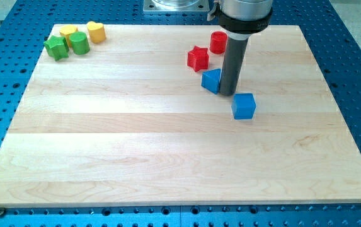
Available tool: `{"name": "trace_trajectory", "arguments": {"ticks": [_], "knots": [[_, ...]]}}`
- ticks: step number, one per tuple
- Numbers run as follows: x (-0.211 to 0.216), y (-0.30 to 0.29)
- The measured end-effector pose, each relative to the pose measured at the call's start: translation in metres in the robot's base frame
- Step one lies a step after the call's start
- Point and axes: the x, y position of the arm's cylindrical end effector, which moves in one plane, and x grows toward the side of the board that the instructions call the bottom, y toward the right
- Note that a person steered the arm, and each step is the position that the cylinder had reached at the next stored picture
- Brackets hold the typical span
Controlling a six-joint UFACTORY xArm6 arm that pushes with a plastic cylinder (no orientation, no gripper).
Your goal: Slide the blue cube below the blue triangle
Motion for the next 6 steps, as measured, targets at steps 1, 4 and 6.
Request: {"name": "trace_trajectory", "arguments": {"ticks": [1,4,6], "knots": [[-0.037,0.052],[-0.015,0.09],[0.047,0.001]]}}
